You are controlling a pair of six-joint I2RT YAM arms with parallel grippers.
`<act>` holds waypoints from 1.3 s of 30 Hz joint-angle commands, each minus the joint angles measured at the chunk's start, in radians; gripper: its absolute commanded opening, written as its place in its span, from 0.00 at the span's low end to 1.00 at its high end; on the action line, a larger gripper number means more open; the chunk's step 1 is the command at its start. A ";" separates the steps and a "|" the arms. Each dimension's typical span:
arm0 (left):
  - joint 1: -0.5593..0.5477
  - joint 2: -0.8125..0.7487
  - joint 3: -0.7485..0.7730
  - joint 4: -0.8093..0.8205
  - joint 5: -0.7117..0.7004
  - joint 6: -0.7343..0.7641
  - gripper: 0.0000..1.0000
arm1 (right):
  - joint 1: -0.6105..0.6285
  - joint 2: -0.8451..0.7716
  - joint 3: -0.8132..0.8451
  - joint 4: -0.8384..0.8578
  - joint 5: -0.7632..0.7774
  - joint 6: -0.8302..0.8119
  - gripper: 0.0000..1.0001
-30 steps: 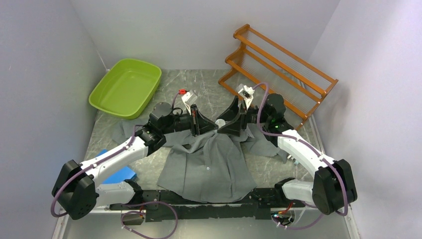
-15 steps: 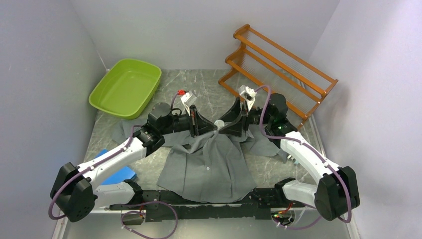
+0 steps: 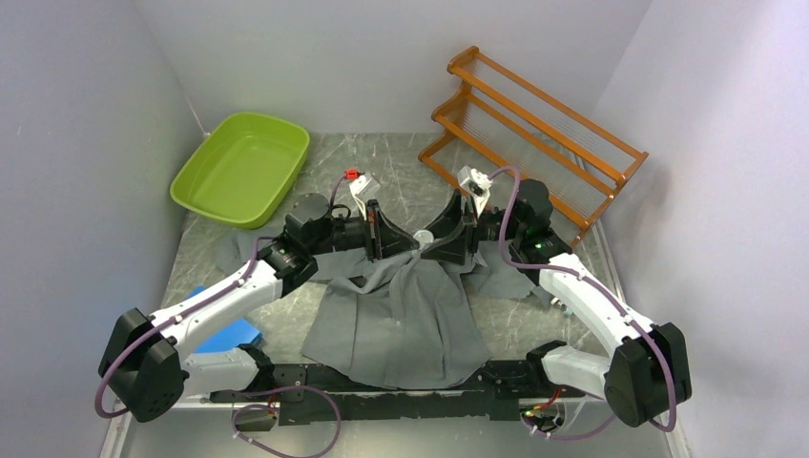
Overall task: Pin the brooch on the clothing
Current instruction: Pin the brooch to the clothes.
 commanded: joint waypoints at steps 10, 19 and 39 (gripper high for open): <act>-0.005 -0.025 0.058 0.020 0.017 0.033 0.03 | -0.003 -0.085 0.021 -0.031 0.021 -0.080 0.34; -0.005 -0.035 0.050 0.017 0.014 0.029 0.03 | -0.004 -0.104 0.020 -0.047 0.019 -0.086 0.46; -0.007 -0.038 0.062 0.006 0.012 0.022 0.02 | 0.001 -0.040 0.078 -0.156 0.085 -0.106 0.06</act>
